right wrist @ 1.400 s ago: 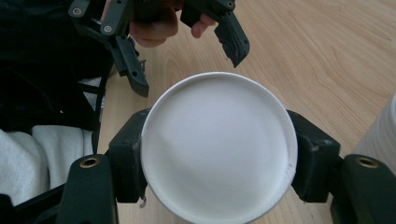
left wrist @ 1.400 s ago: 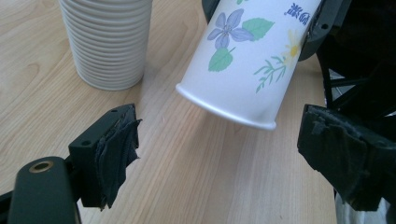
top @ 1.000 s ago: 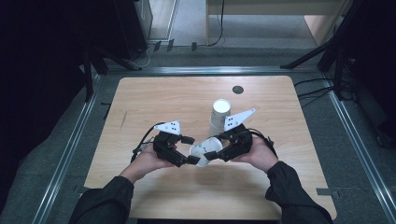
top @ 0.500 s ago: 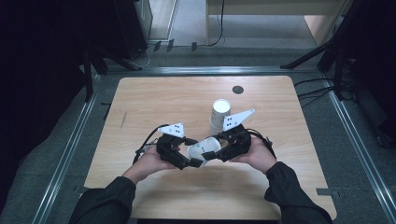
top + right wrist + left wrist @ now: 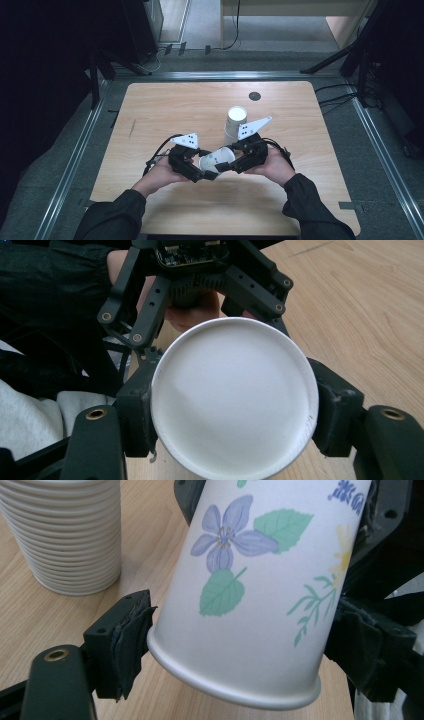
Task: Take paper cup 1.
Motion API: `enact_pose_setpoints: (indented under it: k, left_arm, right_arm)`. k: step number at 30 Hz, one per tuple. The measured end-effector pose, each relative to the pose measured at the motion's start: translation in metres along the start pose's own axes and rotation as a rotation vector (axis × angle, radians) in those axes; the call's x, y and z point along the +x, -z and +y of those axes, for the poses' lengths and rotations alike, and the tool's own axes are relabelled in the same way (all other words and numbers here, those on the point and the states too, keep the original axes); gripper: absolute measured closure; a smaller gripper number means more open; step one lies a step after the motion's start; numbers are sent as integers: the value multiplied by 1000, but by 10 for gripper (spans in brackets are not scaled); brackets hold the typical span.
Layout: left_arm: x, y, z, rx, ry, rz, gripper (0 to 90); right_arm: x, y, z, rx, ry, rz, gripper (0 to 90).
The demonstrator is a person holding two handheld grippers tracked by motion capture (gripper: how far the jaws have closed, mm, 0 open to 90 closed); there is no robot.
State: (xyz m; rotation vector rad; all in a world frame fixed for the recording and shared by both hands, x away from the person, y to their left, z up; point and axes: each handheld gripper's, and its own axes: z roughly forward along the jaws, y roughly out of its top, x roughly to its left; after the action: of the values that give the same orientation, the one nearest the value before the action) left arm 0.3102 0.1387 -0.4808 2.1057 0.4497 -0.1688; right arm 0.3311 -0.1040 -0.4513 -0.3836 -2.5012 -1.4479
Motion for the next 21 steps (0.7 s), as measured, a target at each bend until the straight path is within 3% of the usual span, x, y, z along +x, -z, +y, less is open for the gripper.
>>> enact_pose_setpoints:
  k: [21]
  left_arm:
    - [-1,0,0,3,-10,2,214]
  right_arm:
    - [-1,1,0,1,-18,7,332]
